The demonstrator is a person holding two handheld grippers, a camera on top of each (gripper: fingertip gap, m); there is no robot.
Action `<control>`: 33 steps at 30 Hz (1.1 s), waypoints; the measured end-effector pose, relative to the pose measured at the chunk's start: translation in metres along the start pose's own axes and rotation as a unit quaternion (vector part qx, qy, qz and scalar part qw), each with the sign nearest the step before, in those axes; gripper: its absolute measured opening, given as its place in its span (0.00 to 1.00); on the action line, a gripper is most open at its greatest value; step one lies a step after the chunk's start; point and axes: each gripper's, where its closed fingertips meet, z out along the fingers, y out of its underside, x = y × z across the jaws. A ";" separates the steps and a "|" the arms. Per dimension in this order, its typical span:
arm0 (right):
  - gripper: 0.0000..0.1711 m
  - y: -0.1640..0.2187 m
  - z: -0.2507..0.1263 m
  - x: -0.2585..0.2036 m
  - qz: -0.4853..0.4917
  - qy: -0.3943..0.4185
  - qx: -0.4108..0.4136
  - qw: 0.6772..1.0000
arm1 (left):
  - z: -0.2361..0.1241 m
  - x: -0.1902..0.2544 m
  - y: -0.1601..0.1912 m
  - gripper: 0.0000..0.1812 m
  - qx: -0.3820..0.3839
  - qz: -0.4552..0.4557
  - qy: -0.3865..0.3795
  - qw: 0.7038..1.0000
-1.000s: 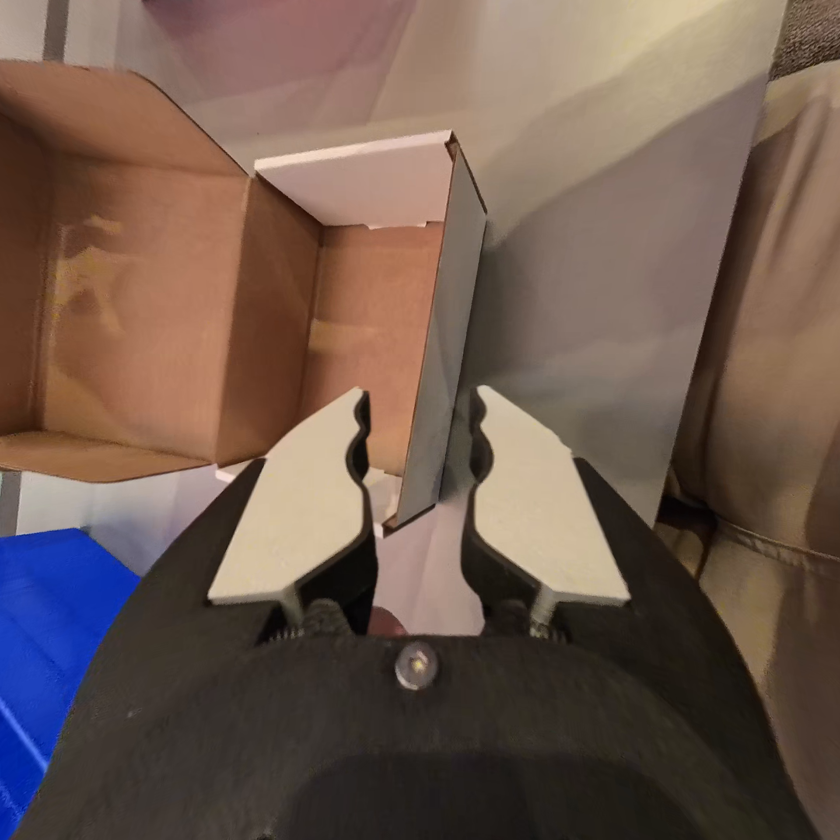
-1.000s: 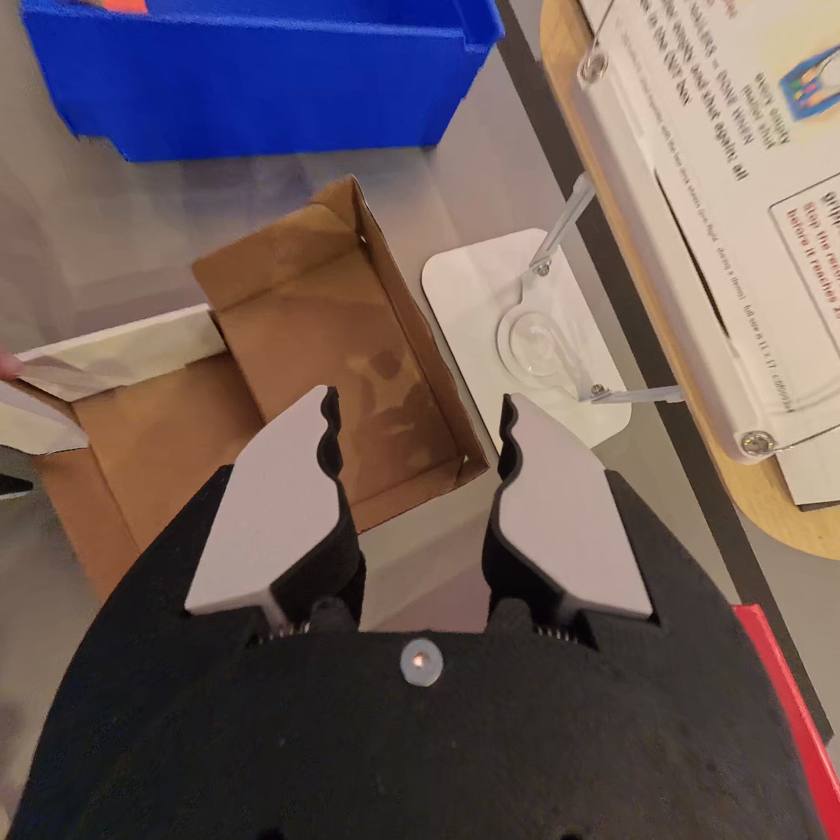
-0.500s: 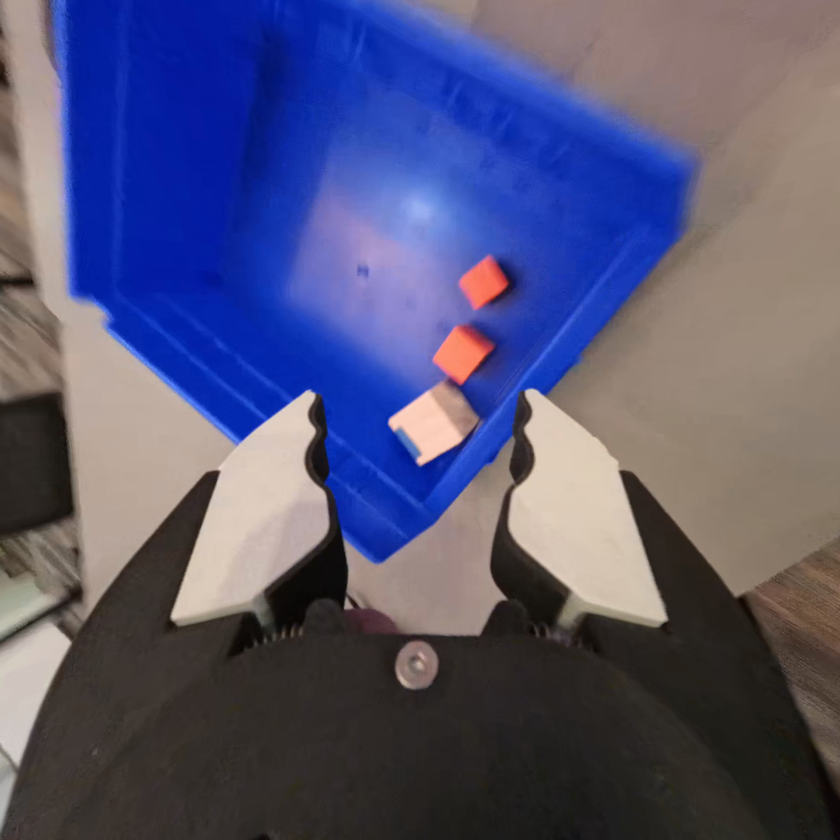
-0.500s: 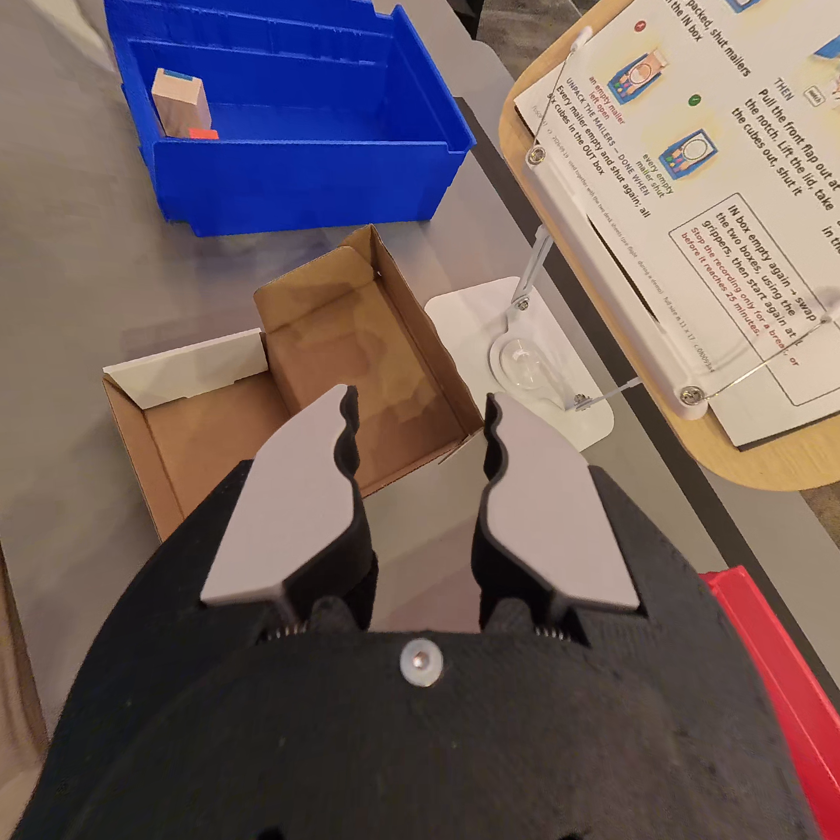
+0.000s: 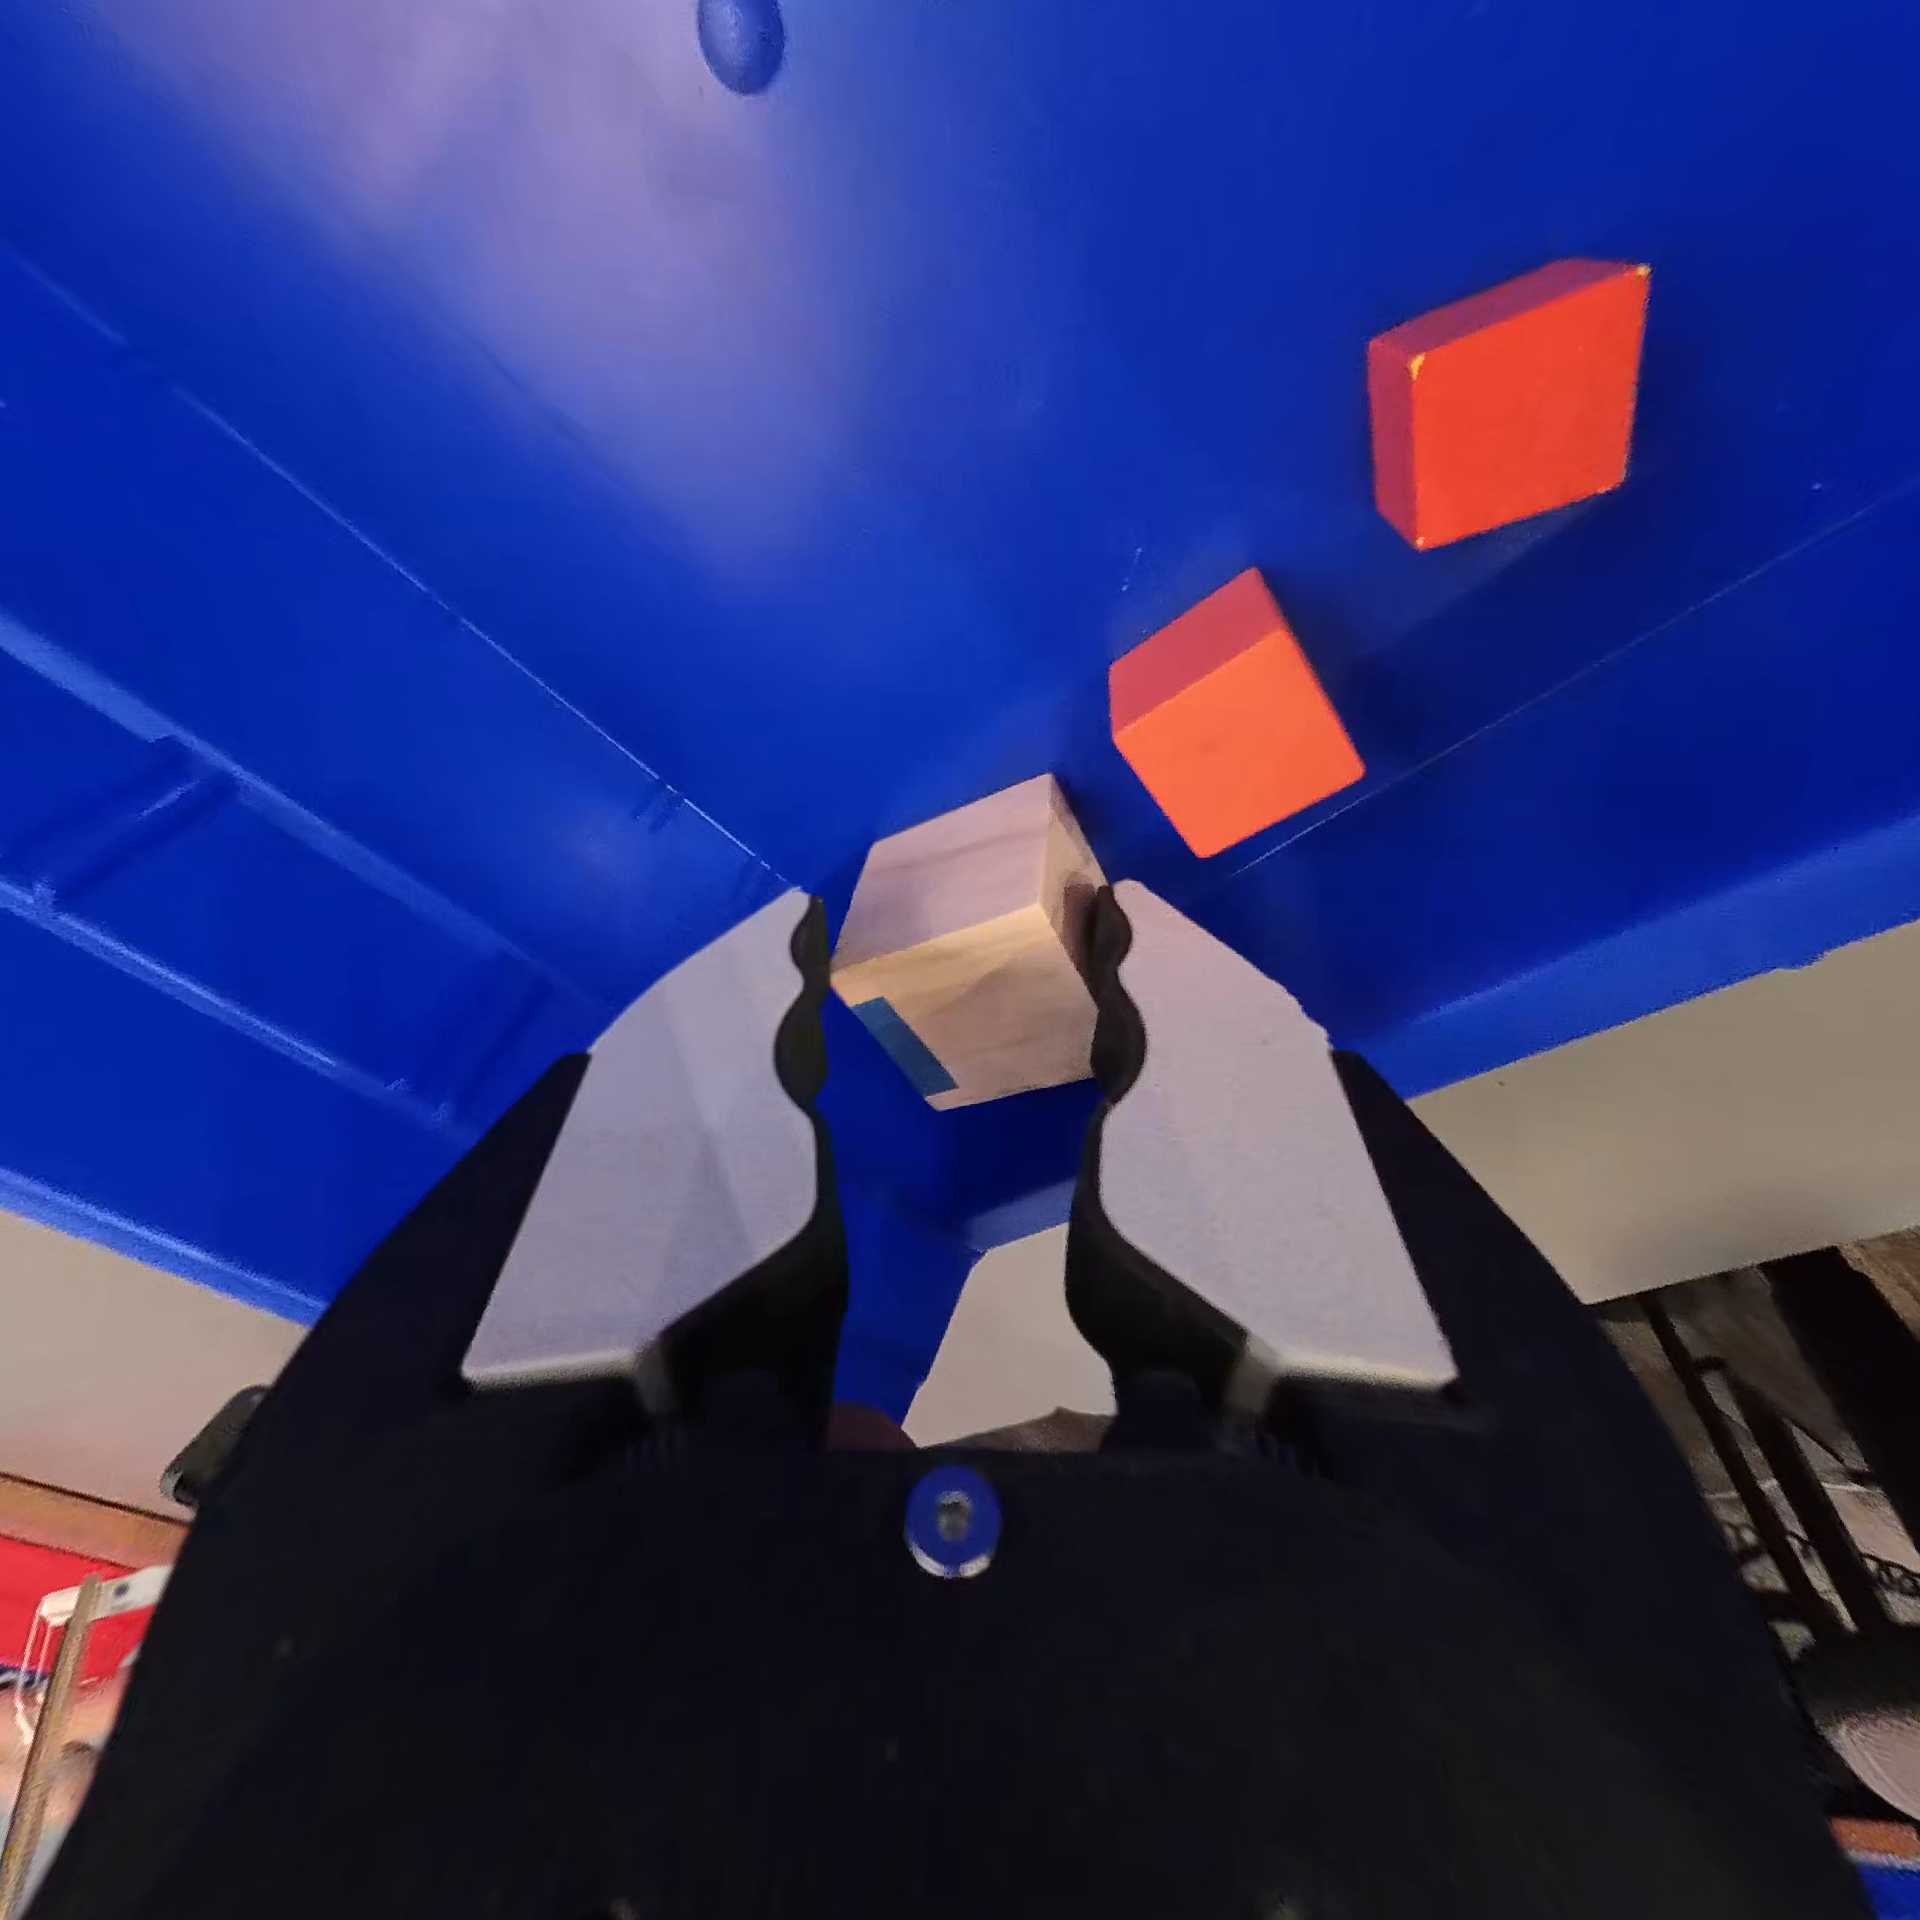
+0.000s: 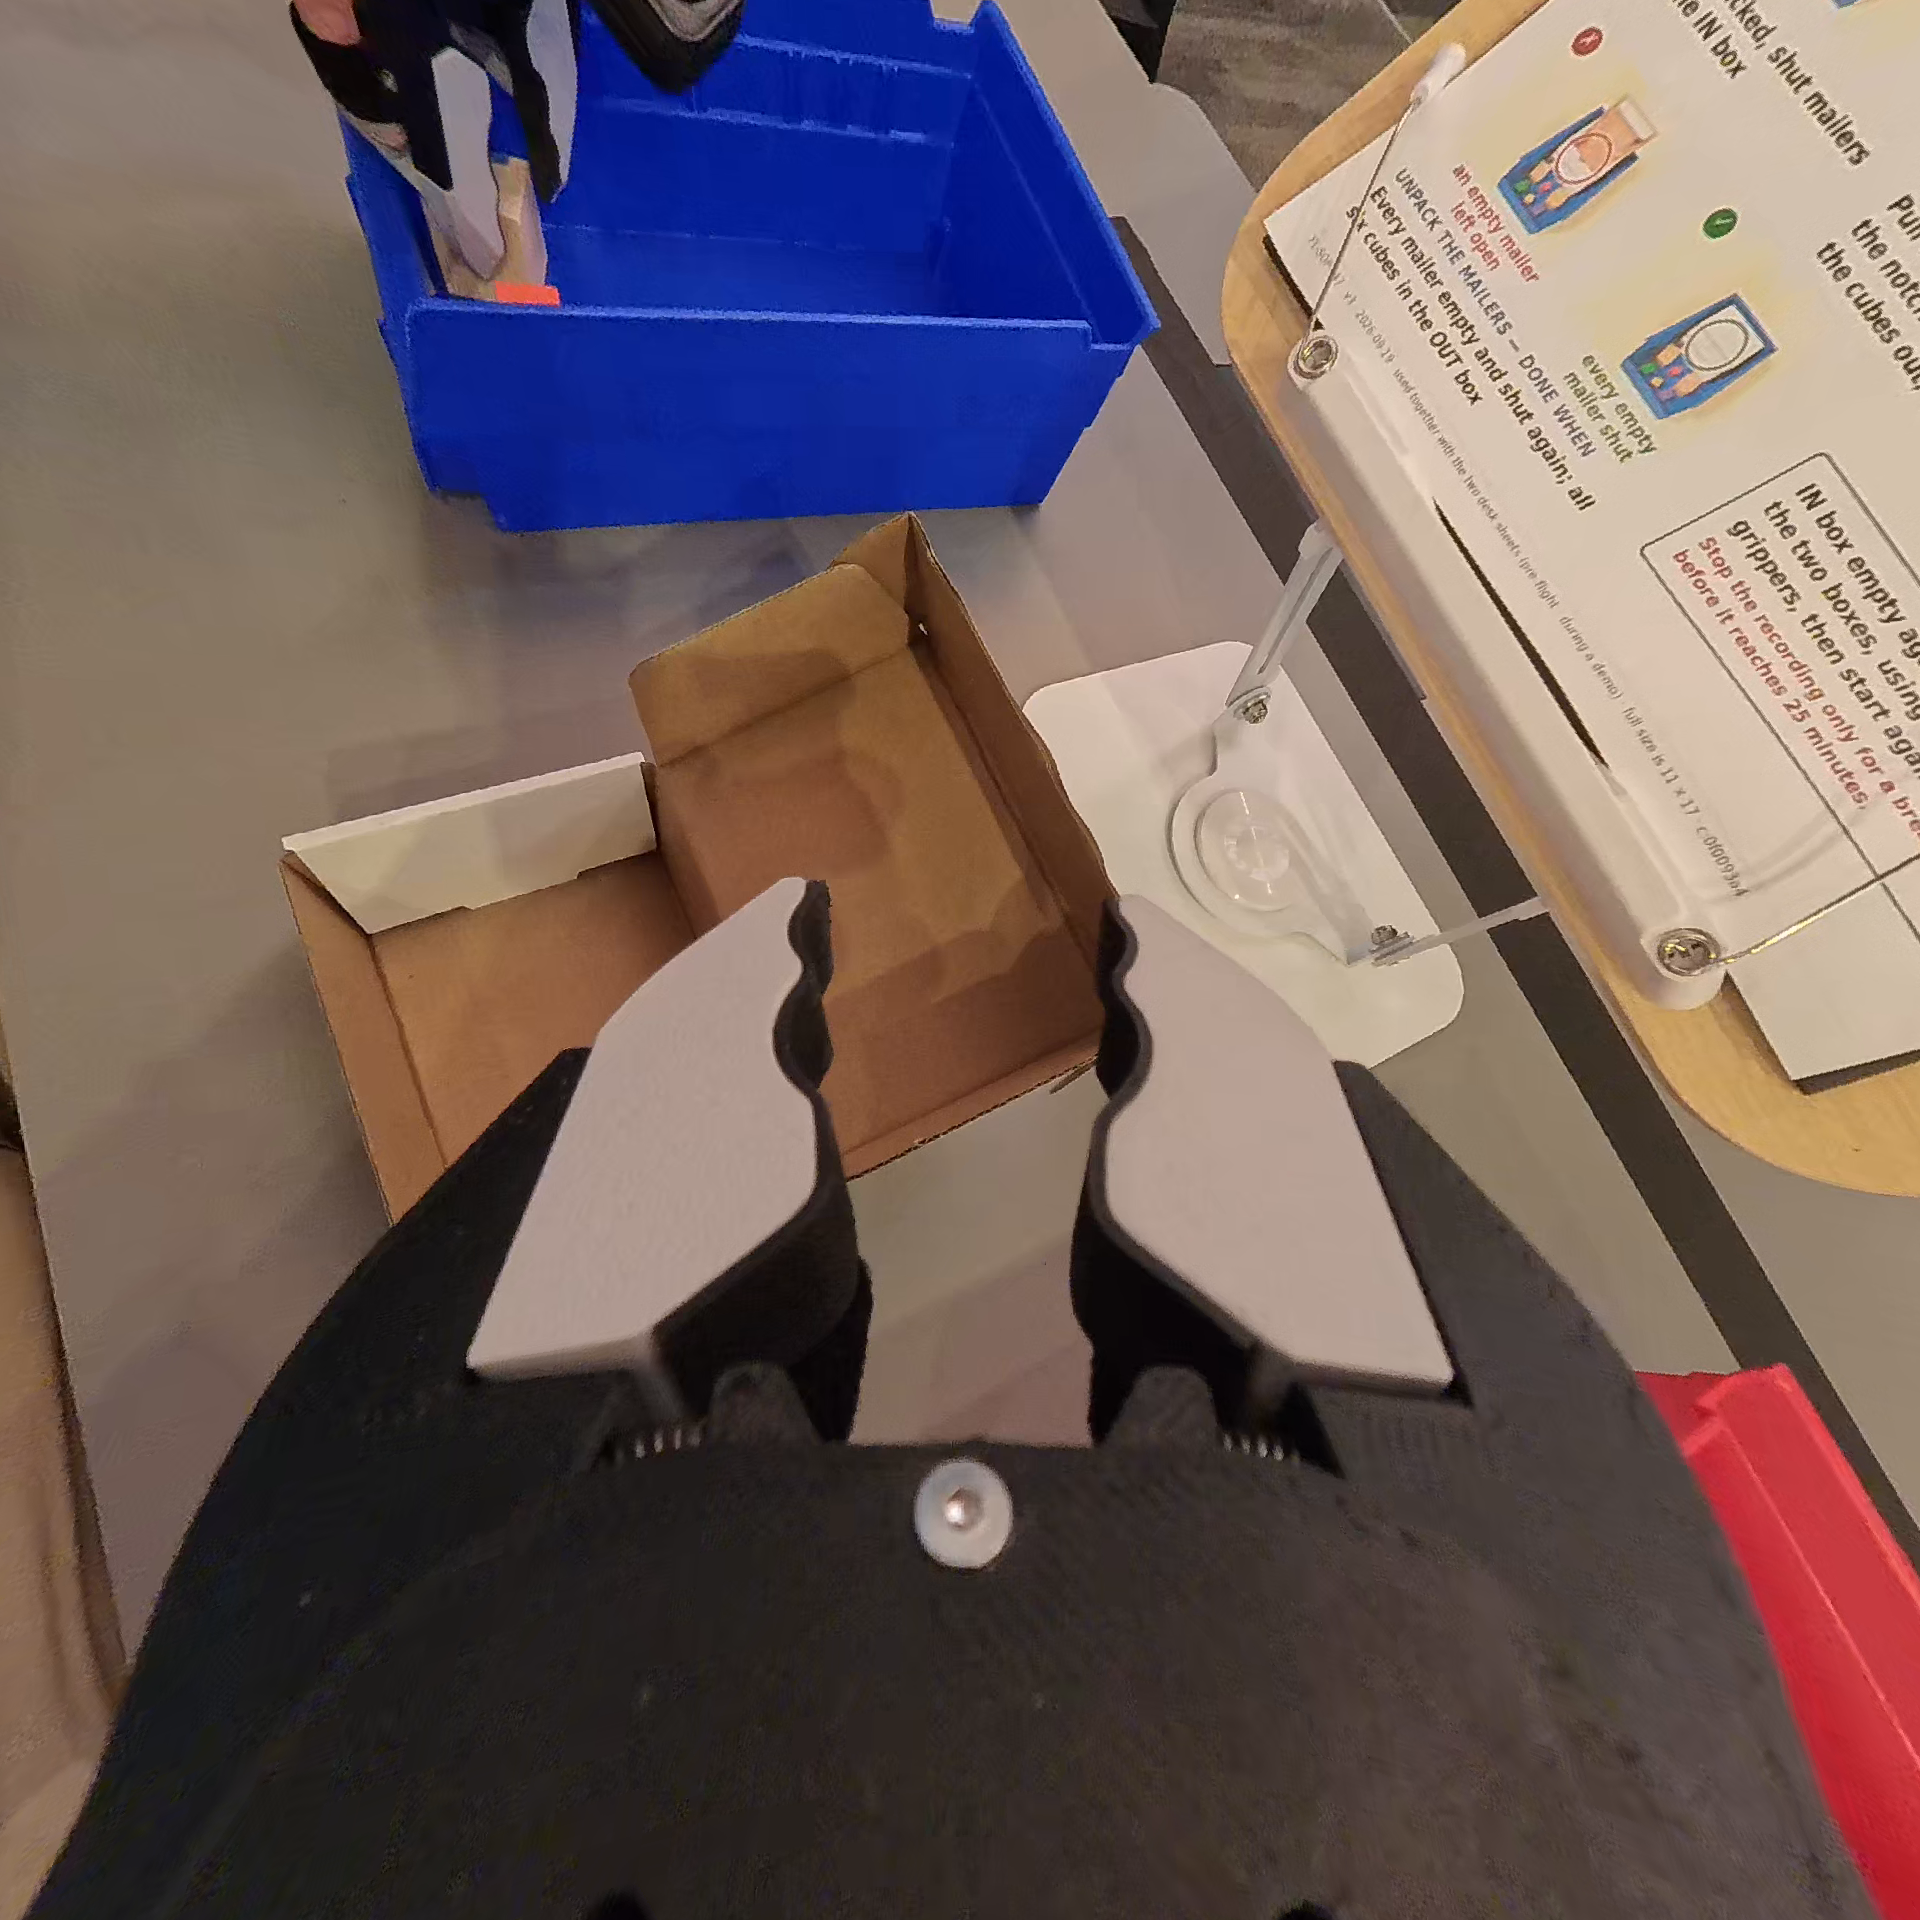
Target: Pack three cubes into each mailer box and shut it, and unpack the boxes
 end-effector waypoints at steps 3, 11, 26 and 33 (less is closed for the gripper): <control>0.28 0.000 0.000 0.001 0.001 0.000 0.001 1.000 | -0.003 -0.006 -0.004 0.08 0.015 -0.003 -0.008 1.000; 0.27 0.000 0.001 -0.003 0.000 -0.007 0.000 1.000 | -0.019 -0.015 0.007 0.35 -0.010 0.065 -0.072 0.995; 0.26 0.001 -0.002 -0.001 0.003 -0.009 0.001 1.000 | -0.021 -0.048 -0.023 0.21 0.013 0.129 -0.141 0.981; 0.26 0.002 0.001 -0.003 0.003 -0.016 0.000 1.000 | -0.019 -0.040 0.021 0.36 -0.092 0.209 -0.099 0.969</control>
